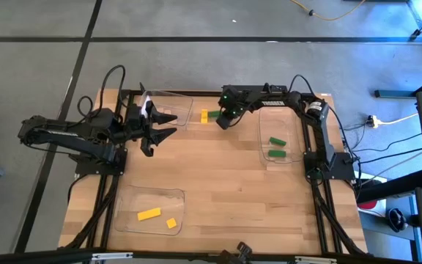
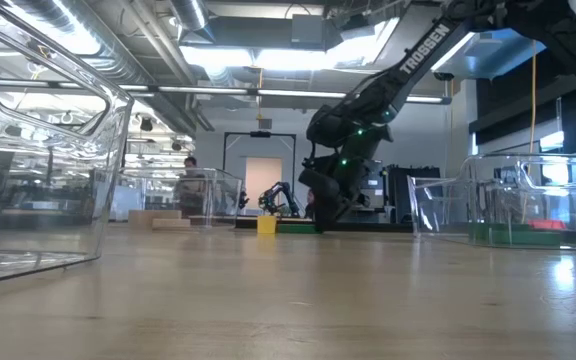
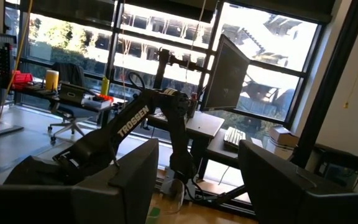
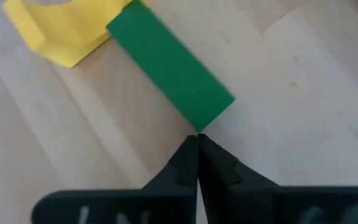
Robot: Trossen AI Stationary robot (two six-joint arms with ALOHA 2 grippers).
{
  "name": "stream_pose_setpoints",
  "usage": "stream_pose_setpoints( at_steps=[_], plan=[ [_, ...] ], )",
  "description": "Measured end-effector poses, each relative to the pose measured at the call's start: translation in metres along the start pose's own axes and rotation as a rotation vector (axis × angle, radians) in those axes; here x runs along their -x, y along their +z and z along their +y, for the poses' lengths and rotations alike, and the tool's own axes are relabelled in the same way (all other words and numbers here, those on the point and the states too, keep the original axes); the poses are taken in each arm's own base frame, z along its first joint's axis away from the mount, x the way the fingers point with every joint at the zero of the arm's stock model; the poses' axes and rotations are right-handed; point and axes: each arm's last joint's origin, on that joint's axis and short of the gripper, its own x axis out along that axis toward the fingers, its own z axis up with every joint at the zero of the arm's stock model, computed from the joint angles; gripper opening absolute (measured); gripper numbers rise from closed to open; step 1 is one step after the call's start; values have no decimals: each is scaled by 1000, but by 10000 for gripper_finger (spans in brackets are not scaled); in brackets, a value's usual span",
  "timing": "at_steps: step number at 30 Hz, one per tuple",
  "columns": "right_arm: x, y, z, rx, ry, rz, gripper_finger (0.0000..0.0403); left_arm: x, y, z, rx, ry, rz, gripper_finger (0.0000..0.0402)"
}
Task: Sort & place blocks by color
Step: Put the green block into the top right transparent bin
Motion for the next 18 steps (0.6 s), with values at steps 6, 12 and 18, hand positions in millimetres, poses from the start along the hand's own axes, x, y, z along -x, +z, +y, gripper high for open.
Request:
stream_pose_setpoints(
  at_steps=[6, 12, 18],
  plan=[
    [14, -5, 5, 45, 58, 62, 4, 0, 0, 0, 0, 0, 0, 213],
    [58, 17, 10, 85, 89, -132, 2, 0, 0, 0, -1, 0, 0, 213],
    [39, 26, 5, -40, 142, -219, 1, 0, 0, 0, 0, 3, -1, 213]
  ],
)
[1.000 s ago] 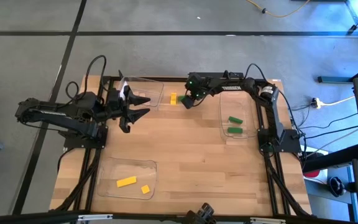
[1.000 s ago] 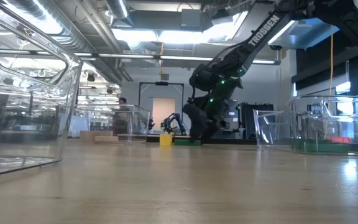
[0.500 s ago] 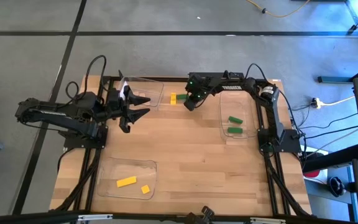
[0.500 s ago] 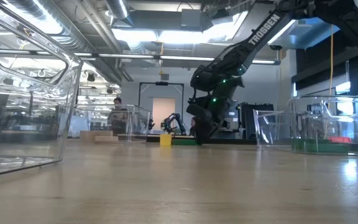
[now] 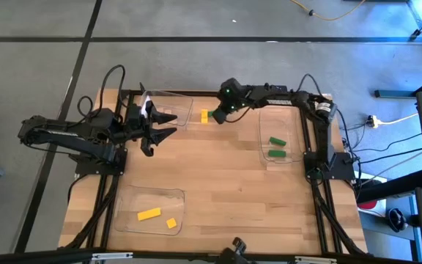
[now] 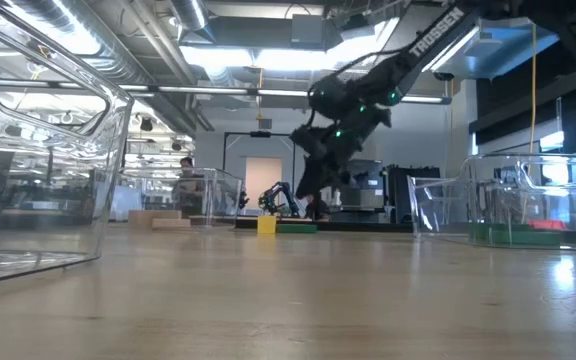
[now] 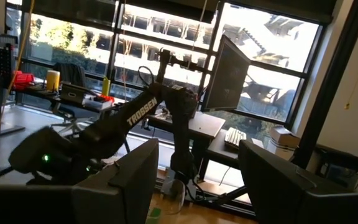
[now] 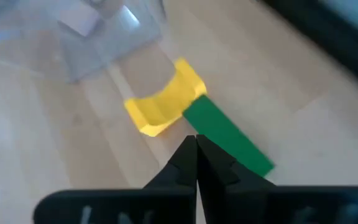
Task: Sort & place blocks by color
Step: Put the green block into the top right transparent bin
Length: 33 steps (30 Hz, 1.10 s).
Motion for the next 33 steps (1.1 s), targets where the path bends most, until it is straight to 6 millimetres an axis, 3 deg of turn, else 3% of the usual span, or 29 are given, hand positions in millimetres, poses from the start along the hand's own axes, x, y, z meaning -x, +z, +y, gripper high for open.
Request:
stream_pose_setpoints(
  at_steps=[4, 8, 16, 22, 33],
  plan=[
    [-26, -11, -7, -104, -1, 19, 1, 0, 0, 1, 0, 23, -7, 213],
    [-37, -16, -11, -157, -17, 23, 1, 0, 2, 0, 5, 21, -24, 213],
    [-36, -23, -12, -116, -8, 103, 0, 0, 2, 0, 5, 23, -27, 213],
    [-22, -10, -9, -89, -12, 32, 0, 0, 2, 0, 5, 23, -25, 213],
    [-24, -12, -36, -233, -95, 33, 0, 0, 2, 1, 5, 37, -25, 213]
  ],
)
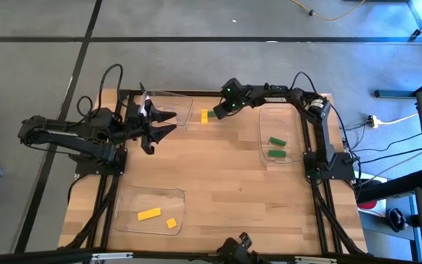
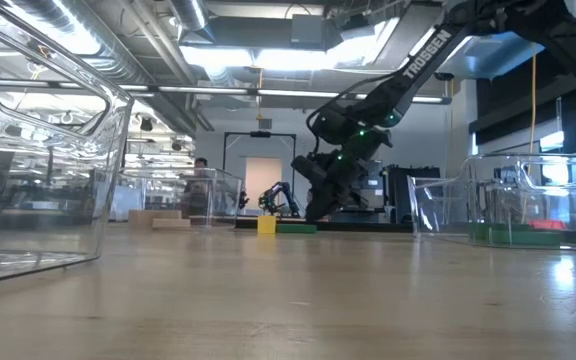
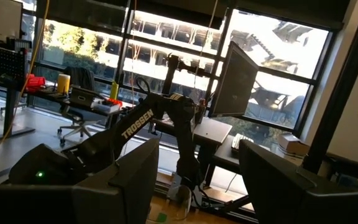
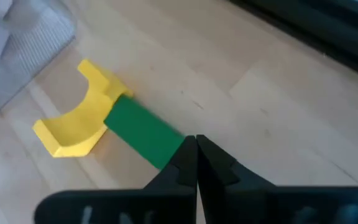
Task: Sort & place blocks by color
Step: Put the green block into the top right transparent bin
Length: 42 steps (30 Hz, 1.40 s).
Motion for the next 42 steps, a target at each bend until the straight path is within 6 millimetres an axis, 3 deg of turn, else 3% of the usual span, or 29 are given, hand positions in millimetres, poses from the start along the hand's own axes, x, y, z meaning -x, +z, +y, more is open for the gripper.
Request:
stream_pose_setpoints(
  at_steps=[16, 28, 36, 42],
  plan=[
    [1, -1, 3, 29, 94, 33, 0, 0, 0, 0, -1, 14, -3, 213],
    [3, -9, 0, 83, 28, 116, 0, 0, 0, 0, -2, 13, -2, 213],
    [13, -24, -2, 151, 25, 301, 0, 0, 0, 0, -3, 13, -2, 213],
    [25, -37, 14, 221, 31, 400, 0, 0, -1, 1, -5, 14, 6, 213]
  ],
)
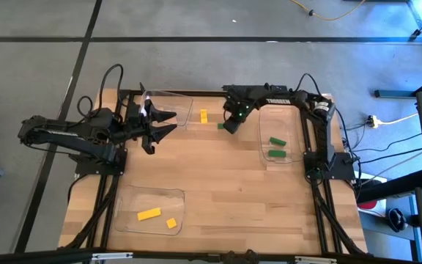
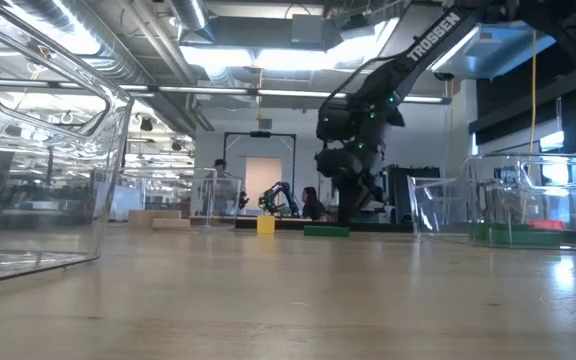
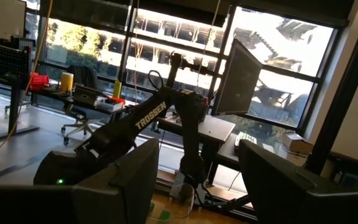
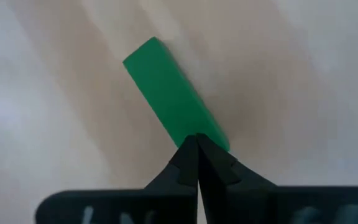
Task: Sort & place blocks by color
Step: Put the green block into the top right transparent bin
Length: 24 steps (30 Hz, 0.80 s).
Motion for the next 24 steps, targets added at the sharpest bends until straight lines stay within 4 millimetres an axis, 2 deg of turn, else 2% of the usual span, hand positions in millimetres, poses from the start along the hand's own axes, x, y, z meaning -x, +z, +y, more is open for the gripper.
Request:
stream_pose_setpoints(
  at_steps=[12, 20, 24],
  plan=[
    [-16, -16, 71, 130, 40, 51, 0, 0, -2, 0, -4, 3, 16, 213],
    [-25, -40, 122, 255, 65, 130, 0, 0, -2, 0, -5, 4, 19, 213],
    [-21, -49, 139, 337, 80, 139, 0, 0, -2, 0, -5, 4, 19, 213]
  ],
)
